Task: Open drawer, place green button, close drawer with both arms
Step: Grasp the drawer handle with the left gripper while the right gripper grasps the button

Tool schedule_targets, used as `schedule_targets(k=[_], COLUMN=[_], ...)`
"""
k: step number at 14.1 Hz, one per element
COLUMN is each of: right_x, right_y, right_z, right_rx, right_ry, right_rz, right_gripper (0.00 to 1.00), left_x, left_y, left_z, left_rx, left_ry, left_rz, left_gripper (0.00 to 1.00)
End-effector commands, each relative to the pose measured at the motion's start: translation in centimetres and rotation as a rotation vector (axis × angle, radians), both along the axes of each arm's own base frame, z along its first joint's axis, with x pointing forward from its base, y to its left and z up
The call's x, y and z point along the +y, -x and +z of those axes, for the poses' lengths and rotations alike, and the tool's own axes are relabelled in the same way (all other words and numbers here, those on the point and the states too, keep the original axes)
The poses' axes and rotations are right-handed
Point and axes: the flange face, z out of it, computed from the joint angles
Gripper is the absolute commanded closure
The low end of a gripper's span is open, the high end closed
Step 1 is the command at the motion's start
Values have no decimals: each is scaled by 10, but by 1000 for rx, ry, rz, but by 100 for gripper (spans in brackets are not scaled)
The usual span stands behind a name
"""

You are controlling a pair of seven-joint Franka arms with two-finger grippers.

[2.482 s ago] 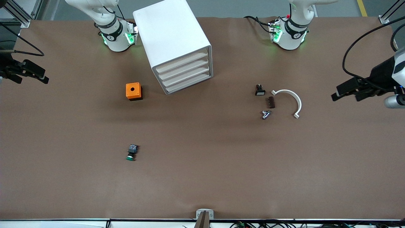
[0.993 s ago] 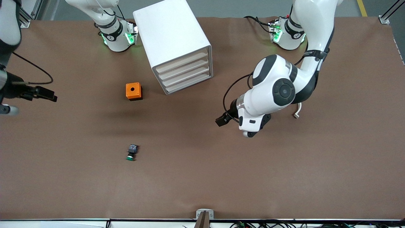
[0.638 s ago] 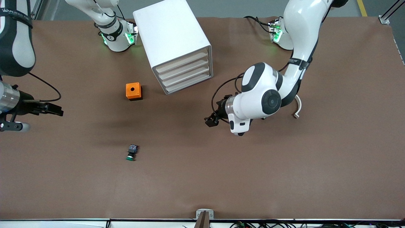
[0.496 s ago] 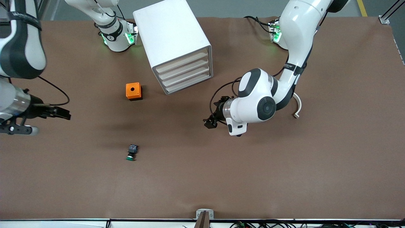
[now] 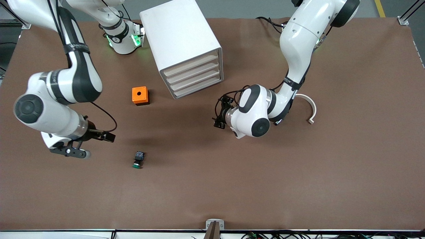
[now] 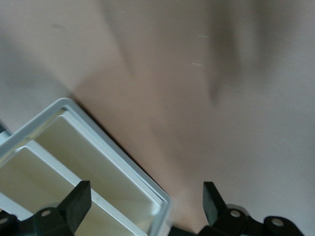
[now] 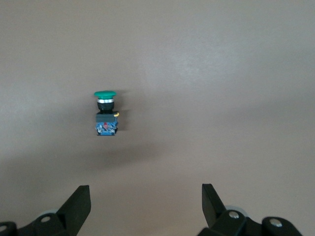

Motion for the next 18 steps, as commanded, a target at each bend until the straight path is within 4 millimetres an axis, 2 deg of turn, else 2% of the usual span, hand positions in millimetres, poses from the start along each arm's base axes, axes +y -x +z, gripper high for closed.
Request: schedule_targets(k=[1, 3, 5, 9, 12, 15, 18], right_x=[17, 26, 28, 44, 50, 54, 60], right_y=[-8, -12, -15, -19, -23, -23, -23], right_z=[-32, -60, -78, -118, -144, -164, -174], right_rx=[-11, -12, -20, -45, -62, -63, -55], right_ry=[3, 3, 3, -10, -13, -15, -10], right_rz=[-72, -78, -99, -129, -132, -132, -168], right_gripper=[0, 0, 0, 0, 0, 1, 2], left_x=[-3, -5, -6, -5, -6, -9, -17], left_y=[16, 31, 46, 58, 66, 71, 81], left_z=[-21, -31, -43, -65, -83, -91, -97], left_rx=[215, 357, 497, 668, 745, 804, 827], left_ry=[-33, -54, -86, -150, -170, -177, -184], left_rz=[41, 51, 68, 123, 157, 178, 174], left_gripper=[0, 0, 1, 2, 13, 37, 44])
